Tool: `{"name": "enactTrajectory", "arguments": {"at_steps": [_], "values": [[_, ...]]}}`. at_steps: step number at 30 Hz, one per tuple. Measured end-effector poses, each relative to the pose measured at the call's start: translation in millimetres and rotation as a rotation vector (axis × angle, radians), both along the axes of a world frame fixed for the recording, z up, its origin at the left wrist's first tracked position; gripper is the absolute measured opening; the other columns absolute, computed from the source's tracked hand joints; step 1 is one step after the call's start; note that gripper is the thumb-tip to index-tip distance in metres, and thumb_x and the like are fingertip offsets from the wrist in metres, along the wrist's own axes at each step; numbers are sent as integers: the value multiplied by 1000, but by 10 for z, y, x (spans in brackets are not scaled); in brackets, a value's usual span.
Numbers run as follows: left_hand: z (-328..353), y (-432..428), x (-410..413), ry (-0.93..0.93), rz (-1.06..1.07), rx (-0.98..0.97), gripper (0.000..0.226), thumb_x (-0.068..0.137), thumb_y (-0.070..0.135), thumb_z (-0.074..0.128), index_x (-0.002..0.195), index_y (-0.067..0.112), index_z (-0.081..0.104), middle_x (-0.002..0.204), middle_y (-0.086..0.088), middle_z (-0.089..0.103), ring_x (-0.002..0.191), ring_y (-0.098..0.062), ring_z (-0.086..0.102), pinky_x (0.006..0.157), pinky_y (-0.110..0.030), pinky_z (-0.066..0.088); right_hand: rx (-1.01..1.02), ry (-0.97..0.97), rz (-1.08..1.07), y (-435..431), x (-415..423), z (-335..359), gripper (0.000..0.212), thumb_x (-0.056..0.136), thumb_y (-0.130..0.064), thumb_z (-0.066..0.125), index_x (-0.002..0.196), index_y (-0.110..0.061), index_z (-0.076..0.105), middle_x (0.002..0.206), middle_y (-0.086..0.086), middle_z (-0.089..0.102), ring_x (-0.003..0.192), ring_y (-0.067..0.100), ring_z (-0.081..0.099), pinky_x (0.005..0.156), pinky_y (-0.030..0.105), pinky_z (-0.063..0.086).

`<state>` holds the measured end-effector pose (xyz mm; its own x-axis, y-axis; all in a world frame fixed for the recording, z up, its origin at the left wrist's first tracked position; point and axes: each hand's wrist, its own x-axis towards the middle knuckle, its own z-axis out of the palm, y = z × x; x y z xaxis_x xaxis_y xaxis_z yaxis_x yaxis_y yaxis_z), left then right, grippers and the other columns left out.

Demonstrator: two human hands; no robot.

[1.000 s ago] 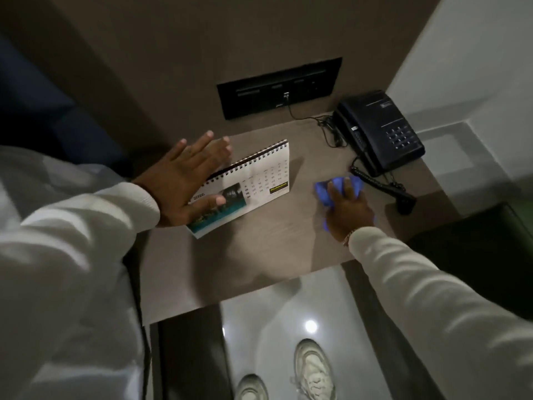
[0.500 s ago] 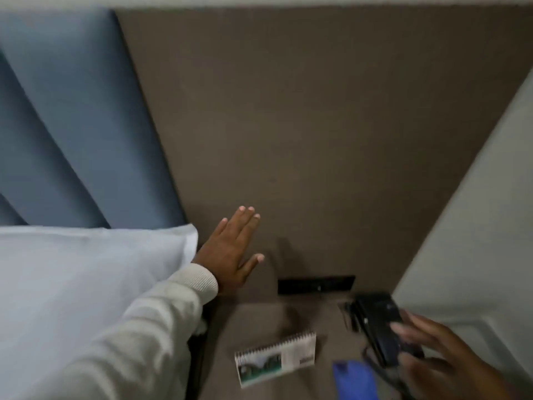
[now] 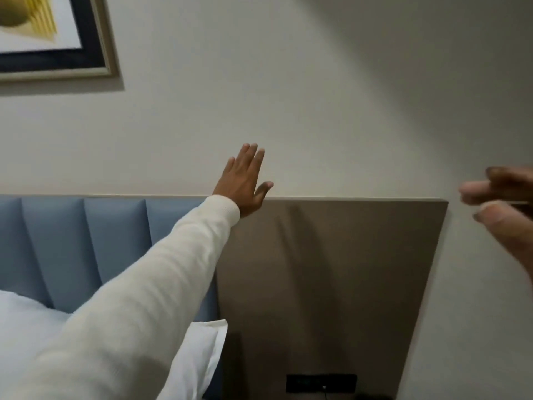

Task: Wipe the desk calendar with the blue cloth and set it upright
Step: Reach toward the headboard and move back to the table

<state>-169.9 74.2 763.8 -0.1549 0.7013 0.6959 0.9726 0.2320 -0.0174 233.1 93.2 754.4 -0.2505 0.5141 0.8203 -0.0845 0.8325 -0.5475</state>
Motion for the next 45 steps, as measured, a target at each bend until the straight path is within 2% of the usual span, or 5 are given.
{"name": "enactTrajectory", "arguments": {"at_steps": [12,22,27,39,45], "values": [[-1963,-74,252,-321,-52,-45,67,94,35,45,151,5,27,162,-15,22,153,-31,12,122,-50,16,-343,-337,57,664,-736,-2244,22,83,-13,73,103,-22,72,89,-2,77,82,16,73,77,29,58],[-5026,-617,406,-951,191,-457,61,96,33,50,150,10,33,154,-15,39,147,-29,31,117,-34,26,-761,-681,-9,1081,-1291,-4716,22,84,-3,67,101,-18,71,76,-5,71,70,4,67,66,2,49],[-6140,-668,458,-1405,494,-722,66,96,52,41,149,12,37,154,-14,41,143,-31,38,114,-33,28,-974,-988,-45,1106,-1509,-5824,42,84,-2,66,124,-7,58,104,14,70,94,29,66,86,29,52],[-6946,-502,358,-2090,551,-374,88,82,79,30,134,14,56,144,-11,53,137,-28,45,117,-44,30,-1251,-1011,-107,1167,-1786,-6626,76,85,3,62,151,-13,26,131,13,63,116,27,61,95,26,42],[-7015,-336,268,-2110,493,-250,51,83,75,38,76,33,66,104,6,63,97,-14,57,102,-33,37,-1287,-896,-148,1227,-1946,-6685,89,80,2,67,152,-21,20,121,6,63,109,25,60,98,33,46]]}}
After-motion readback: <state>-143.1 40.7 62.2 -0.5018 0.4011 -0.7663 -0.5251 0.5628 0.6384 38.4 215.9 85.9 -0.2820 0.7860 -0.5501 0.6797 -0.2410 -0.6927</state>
